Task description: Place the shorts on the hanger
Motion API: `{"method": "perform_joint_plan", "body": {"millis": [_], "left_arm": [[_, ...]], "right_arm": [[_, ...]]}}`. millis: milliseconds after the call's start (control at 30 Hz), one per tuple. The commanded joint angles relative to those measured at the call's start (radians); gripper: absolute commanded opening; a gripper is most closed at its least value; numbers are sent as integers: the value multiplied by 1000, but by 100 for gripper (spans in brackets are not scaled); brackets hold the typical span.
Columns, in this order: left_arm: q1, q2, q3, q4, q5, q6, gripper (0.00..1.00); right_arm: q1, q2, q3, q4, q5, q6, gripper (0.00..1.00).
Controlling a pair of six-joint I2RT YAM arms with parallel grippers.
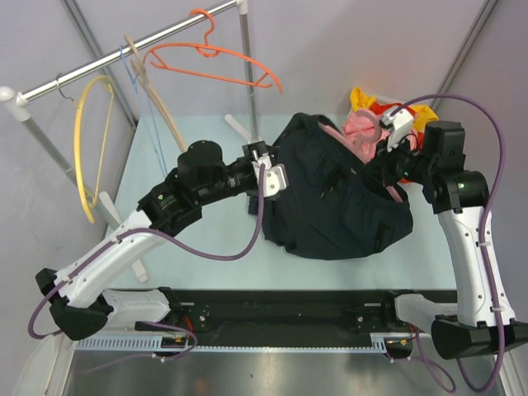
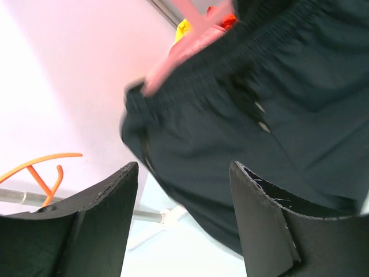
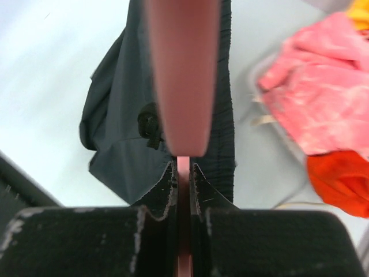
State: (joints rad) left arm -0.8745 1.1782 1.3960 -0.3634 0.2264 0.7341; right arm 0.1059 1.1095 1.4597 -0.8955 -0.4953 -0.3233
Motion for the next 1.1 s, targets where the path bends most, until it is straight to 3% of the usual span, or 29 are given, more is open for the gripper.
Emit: {"method": "perform_joint_plan", "body": {"millis": [0,367,800,1067], "left_arm": [[-1,-35,0,52,-7,-21,70],[5,-199,-173,1,-76,-124,72],[49,-278,-235,-63,-70,-111,73],[49,-282,-241,-66,-47,-122,73]], "right_arm": [[-67,49,122,187,51,86,0],[-11,230,252,447,-71,141,0],[242,280,363,409,-150,-8,0],[273,403,502,448,13,119,0]]}}
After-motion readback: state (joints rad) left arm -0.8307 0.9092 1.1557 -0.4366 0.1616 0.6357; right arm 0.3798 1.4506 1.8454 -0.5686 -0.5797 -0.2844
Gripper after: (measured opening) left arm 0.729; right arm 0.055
